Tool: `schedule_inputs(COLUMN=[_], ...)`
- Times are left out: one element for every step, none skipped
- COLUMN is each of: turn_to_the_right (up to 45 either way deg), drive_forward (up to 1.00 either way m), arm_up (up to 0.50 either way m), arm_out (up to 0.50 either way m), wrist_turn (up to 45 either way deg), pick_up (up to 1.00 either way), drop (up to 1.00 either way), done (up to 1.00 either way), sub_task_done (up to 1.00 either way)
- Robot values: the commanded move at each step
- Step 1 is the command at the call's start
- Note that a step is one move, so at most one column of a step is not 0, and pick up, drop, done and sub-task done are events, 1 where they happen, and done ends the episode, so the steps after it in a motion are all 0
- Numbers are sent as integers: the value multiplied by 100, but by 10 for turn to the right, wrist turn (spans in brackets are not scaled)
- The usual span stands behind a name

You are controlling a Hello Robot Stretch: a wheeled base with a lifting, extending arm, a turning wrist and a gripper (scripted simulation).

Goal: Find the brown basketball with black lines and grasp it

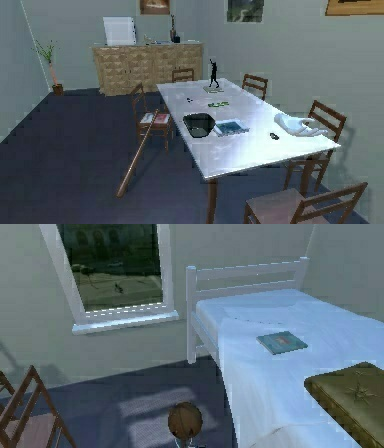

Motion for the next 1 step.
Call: schedule_inputs(turn_to_the_right=[0], drive_forward=[0], arm_up=[0], arm_out=[0], wrist_turn=[0], pick_up=[0], drop=[0], done=[100], sub_task_done=[0])
